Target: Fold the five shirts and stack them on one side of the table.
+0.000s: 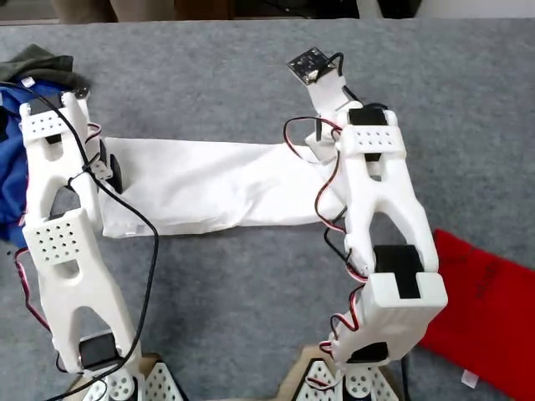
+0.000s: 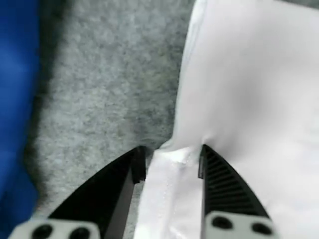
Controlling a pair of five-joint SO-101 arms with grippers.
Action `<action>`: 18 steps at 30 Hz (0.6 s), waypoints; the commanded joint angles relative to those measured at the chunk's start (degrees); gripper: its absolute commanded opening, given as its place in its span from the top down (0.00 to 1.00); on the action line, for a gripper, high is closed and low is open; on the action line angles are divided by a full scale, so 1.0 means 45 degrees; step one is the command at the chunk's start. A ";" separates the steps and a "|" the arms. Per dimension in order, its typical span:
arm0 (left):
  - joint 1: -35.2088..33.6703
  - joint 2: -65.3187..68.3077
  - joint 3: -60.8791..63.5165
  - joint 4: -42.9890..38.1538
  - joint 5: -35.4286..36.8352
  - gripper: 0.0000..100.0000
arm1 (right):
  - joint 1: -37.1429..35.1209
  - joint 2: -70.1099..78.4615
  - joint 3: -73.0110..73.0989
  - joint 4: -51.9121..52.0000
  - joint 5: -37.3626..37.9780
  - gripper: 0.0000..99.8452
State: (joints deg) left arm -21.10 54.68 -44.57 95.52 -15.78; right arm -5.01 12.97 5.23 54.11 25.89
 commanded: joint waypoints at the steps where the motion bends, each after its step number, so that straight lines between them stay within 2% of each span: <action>1: 0.0410 0.0244 -0.0293 0.0078 0.0410 0.90 | 0.0225 -0.0459 -0.0127 -0.0254 0.0137 0.99; 4: 0.0527 0.0420 -0.0391 0.0098 0.0469 0.98 | 0.0244 -0.0479 -0.0127 -0.0254 0.0137 0.99; 7: 0.0840 0.0498 -0.0274 0.0156 0.0723 0.98 | 0.0342 -0.0498 -0.0225 -0.0215 0.0156 0.99; 10: 0.1192 0.0361 -0.0488 0.0156 0.1836 0.98 | 0.1377 -0.1084 -0.0596 0.0137 0.0781 0.99; 13: 0.1758 -0.0147 -0.1719 0.1114 0.2090 0.98 | 0.2569 -0.2217 -0.1358 0.0957 0.1016 0.99; 18: 0.3223 -0.2042 -0.2168 0.1211 0.2481 0.98 | 0.4659 -0.4015 -0.1768 0.1465 0.1700 0.99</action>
State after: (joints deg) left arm -10.81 53.27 -51.60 100.00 -6.11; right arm 10.81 1.63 0.40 60.09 31.96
